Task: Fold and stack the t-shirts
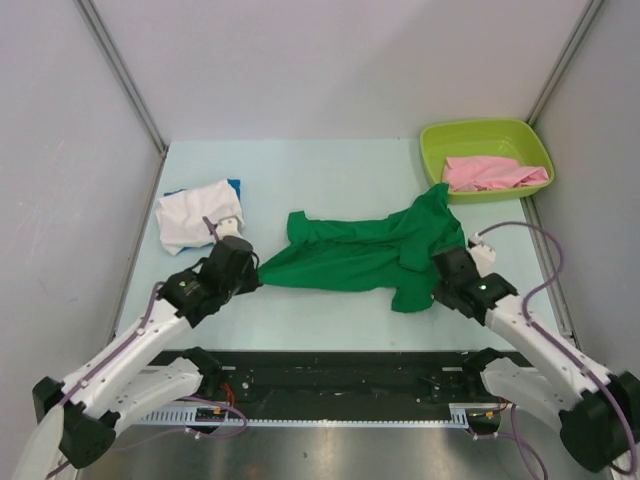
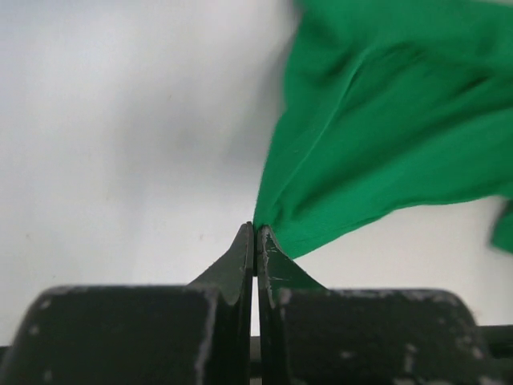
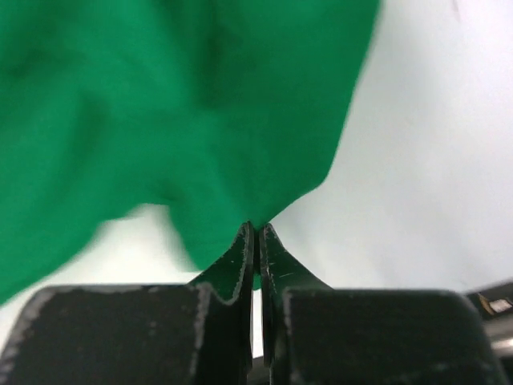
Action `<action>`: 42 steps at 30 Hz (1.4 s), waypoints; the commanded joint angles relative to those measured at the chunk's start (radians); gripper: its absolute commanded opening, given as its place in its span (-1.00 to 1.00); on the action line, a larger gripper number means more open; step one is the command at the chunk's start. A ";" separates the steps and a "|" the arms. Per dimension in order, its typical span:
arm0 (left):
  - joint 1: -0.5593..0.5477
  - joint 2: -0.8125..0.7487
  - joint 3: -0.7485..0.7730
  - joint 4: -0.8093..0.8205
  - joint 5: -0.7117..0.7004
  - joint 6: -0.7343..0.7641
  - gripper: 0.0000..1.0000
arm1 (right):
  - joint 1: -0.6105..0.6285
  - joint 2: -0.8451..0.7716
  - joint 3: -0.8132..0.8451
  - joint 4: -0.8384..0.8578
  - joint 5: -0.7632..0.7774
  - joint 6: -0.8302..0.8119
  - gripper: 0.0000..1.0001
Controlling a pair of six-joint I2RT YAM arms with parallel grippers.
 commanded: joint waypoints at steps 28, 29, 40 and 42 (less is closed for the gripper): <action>0.058 0.224 1.122 -0.027 -0.004 0.298 -0.99 | 0.004 0.273 1.397 0.119 -0.143 -0.672 -1.00; 0.081 0.239 1.109 -0.007 0.021 0.295 -0.99 | -0.025 0.289 1.380 0.149 -0.150 -0.677 -1.00; 0.516 0.716 1.476 0.095 0.478 0.174 -1.00 | -0.205 0.708 1.720 0.395 -0.342 -0.634 -1.00; 0.549 0.864 1.657 0.045 0.536 0.163 -1.00 | -0.200 0.793 1.841 0.383 -0.360 -0.639 -1.00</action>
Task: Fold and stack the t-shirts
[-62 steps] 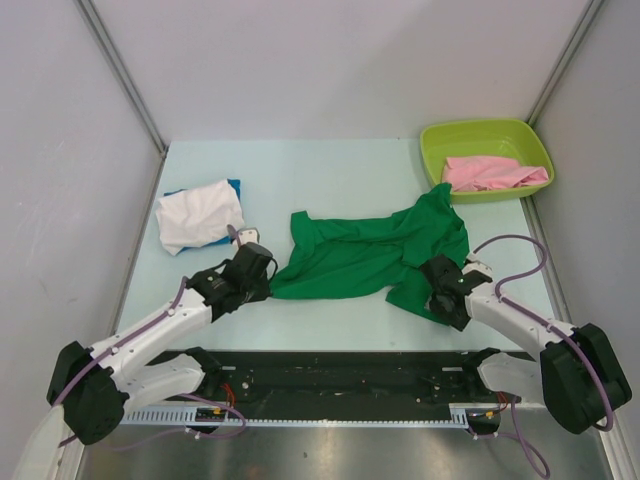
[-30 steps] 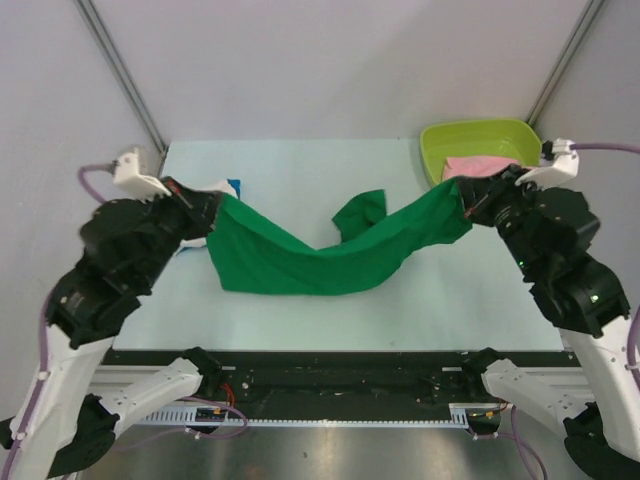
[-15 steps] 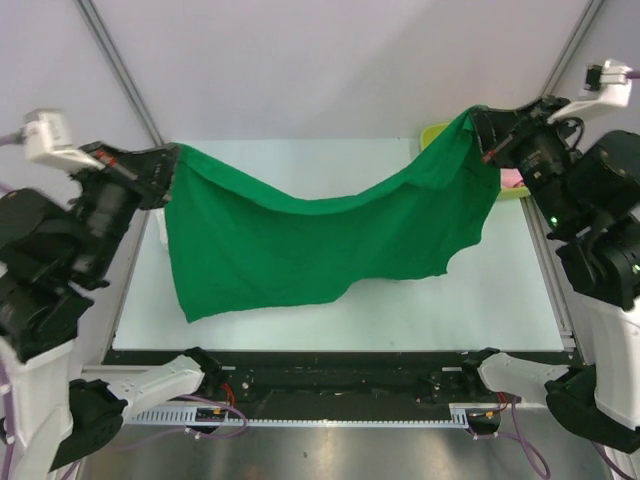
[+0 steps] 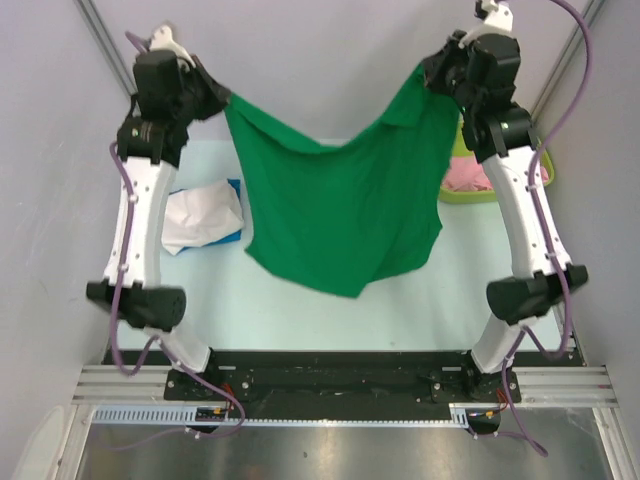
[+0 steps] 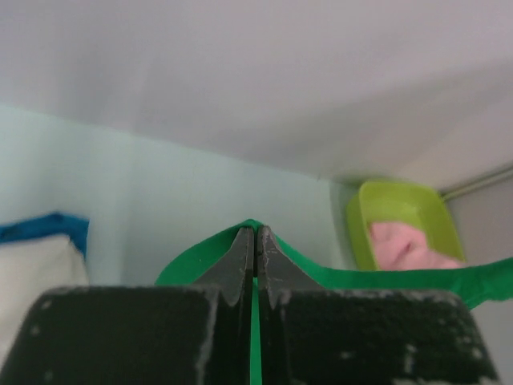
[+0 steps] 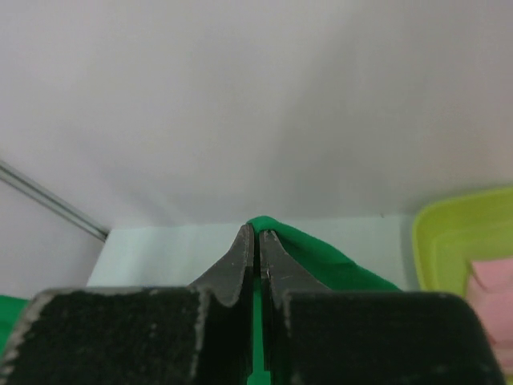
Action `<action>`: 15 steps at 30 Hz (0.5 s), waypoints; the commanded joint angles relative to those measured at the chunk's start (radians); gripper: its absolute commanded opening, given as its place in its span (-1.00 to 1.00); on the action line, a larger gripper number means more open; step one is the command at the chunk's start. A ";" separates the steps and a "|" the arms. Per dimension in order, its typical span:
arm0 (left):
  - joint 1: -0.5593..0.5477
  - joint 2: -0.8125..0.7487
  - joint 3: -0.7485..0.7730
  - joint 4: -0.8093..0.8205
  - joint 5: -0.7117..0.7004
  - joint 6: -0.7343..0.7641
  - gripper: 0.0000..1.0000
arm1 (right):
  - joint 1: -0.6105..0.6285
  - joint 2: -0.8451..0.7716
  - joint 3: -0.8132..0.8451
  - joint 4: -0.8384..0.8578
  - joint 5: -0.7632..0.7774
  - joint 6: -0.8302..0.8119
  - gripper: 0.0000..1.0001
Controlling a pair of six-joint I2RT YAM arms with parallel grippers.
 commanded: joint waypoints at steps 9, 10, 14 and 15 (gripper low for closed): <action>0.316 0.123 0.333 0.159 0.424 -0.148 -0.99 | 0.072 -0.052 0.116 0.368 -0.078 -0.133 -1.00; 0.321 0.112 0.297 0.131 0.416 -0.135 -0.99 | 0.085 -0.104 0.073 0.382 -0.076 -0.139 -1.00; 0.321 -0.050 -0.005 0.159 0.384 -0.085 -0.99 | 0.108 -0.239 -0.175 0.403 -0.090 -0.127 -1.00; 0.323 -0.085 -0.085 0.175 0.379 -0.076 -0.99 | 0.114 -0.273 -0.311 0.419 -0.122 -0.124 -1.00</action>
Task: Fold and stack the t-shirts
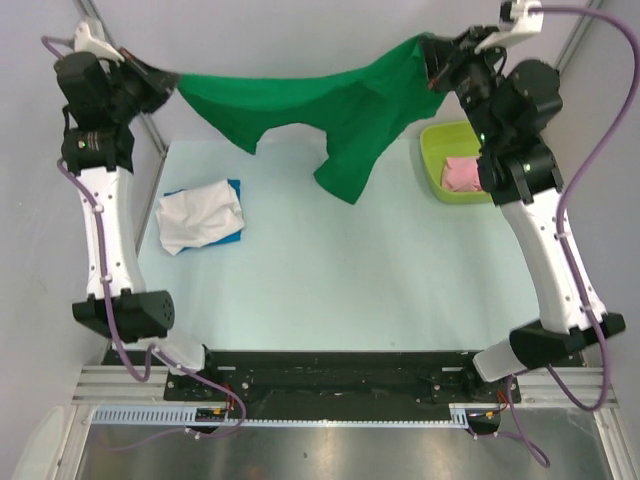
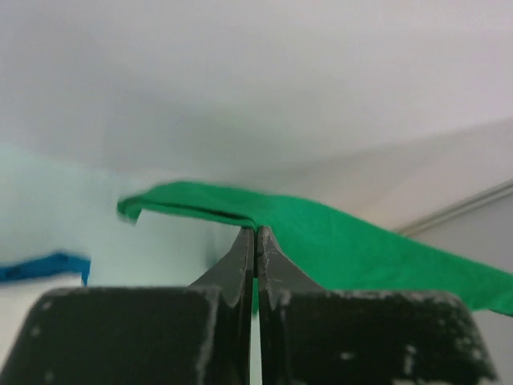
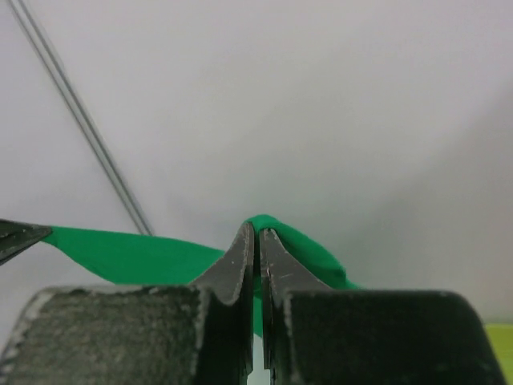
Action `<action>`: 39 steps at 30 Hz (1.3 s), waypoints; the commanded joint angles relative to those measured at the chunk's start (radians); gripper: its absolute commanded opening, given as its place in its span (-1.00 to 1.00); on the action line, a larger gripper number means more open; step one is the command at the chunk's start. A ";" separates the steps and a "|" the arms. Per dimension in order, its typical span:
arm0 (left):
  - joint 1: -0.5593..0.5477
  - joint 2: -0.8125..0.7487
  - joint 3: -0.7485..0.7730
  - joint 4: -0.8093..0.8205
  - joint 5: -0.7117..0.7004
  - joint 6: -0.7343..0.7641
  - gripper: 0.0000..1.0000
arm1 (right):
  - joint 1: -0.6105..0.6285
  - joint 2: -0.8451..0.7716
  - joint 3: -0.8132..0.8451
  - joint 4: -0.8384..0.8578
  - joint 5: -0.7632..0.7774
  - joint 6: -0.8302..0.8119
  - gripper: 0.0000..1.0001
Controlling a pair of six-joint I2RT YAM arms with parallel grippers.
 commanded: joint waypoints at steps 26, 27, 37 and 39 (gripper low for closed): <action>-0.003 -0.791 -1.198 0.006 0.029 0.099 -0.99 | 0.312 -0.757 -1.041 -0.234 0.176 0.049 -1.00; -0.003 -0.791 -1.157 0.036 0.065 0.089 -0.99 | 0.312 -0.748 -0.971 -0.216 0.165 0.038 -1.00; -0.003 -0.691 -0.441 0.181 0.247 -0.039 -1.00 | 0.330 -0.519 -0.354 0.045 -0.004 -0.177 -1.00; -0.003 -0.647 -0.237 0.106 0.244 -0.025 -0.99 | 0.332 -0.481 -0.266 0.045 -0.013 -0.183 -1.00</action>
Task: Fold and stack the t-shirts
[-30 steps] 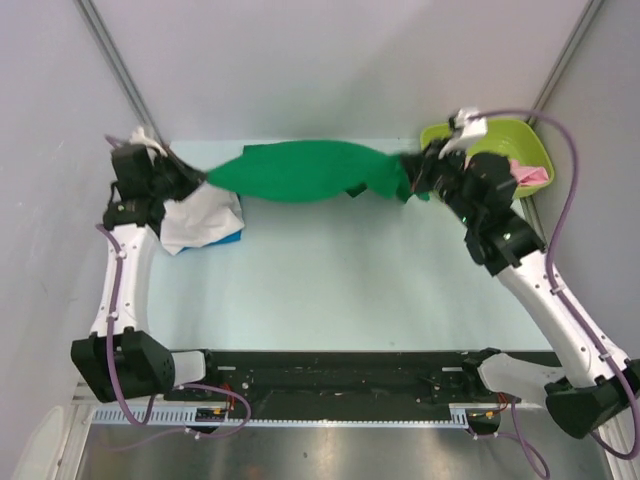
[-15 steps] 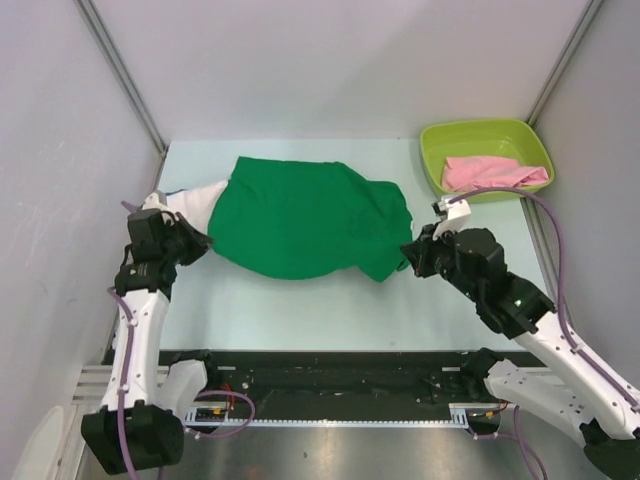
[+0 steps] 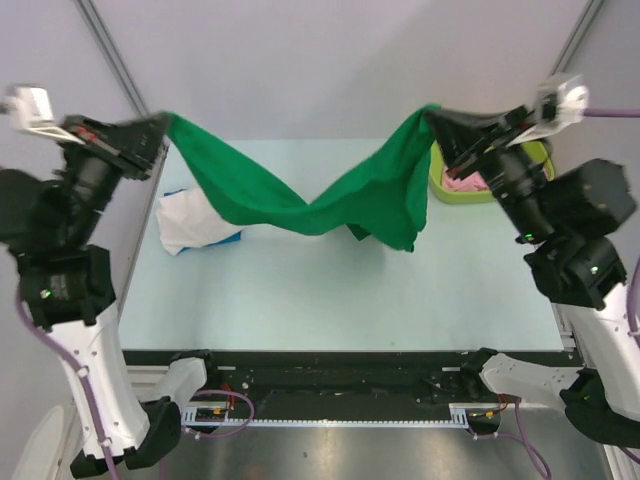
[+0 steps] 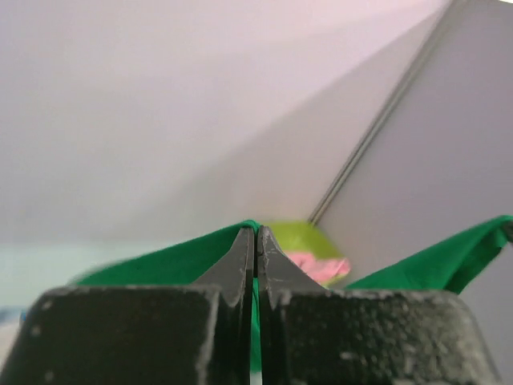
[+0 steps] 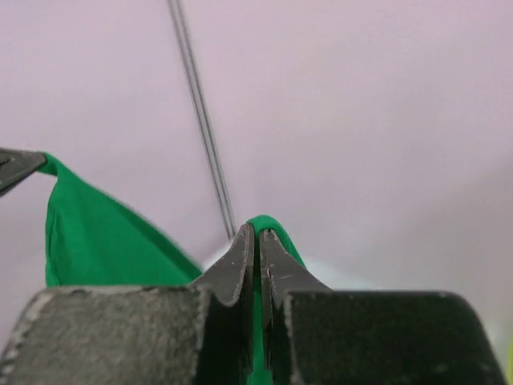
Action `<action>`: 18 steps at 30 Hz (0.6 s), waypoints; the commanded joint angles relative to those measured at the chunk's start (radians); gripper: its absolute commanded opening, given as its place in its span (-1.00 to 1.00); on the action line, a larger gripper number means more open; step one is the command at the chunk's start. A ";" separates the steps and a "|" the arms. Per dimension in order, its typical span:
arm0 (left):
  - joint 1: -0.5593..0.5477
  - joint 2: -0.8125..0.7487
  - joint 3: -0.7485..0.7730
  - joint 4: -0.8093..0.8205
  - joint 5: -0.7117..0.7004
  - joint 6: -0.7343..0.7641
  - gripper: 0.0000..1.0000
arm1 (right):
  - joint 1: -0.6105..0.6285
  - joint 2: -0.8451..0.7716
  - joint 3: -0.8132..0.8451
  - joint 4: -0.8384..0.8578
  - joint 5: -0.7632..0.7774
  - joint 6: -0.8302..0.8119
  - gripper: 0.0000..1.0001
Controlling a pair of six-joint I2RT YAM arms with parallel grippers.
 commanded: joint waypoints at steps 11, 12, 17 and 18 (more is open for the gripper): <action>-0.015 0.035 0.407 0.103 0.076 -0.157 -0.99 | 0.008 0.173 0.674 -0.023 -0.185 -0.048 -1.00; -0.015 0.040 0.402 0.117 0.079 -0.184 -0.99 | 0.008 0.174 0.672 -0.018 -0.174 -0.053 -1.00; -0.015 0.100 0.376 0.155 0.085 -0.237 -0.99 | 0.008 0.213 0.660 -0.030 -0.116 -0.091 -1.00; -0.015 0.130 0.372 0.169 0.090 -0.240 -0.99 | 0.008 0.223 0.659 -0.033 -0.088 -0.099 -1.00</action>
